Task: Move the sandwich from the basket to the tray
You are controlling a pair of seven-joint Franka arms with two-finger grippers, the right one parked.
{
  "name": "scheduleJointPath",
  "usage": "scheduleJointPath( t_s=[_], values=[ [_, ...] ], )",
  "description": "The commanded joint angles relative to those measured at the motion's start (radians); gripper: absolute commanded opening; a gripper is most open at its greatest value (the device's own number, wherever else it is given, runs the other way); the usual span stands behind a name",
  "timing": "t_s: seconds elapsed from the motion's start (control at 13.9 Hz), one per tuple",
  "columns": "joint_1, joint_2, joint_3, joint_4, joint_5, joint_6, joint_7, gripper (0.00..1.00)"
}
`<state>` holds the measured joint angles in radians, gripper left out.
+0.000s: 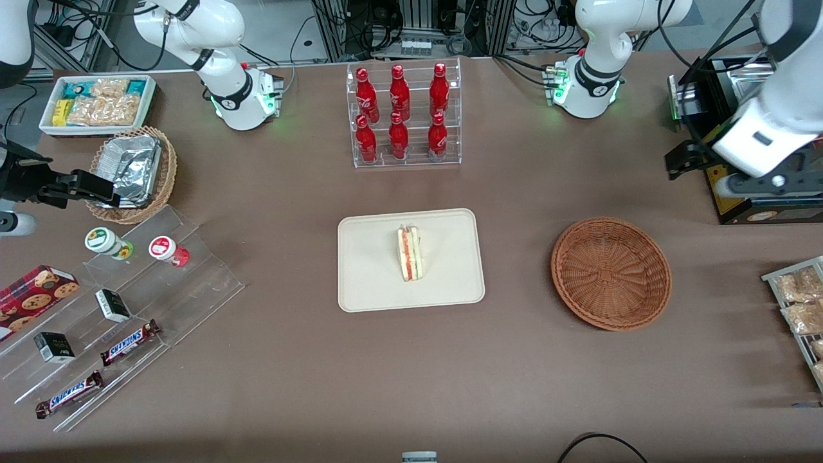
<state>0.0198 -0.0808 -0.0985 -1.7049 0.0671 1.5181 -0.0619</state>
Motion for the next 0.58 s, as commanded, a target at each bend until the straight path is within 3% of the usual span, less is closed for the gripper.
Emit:
scheduleJointPath(
  t_s=[0.0, 0.5],
  values=[
    [-0.027, -0.042, 0.058, -0.027, -0.038, 0.002, 0.017, 0.99],
    [-0.029, 0.072, 0.060, 0.125, -0.041, -0.019, 0.046, 0.99]
  ],
)
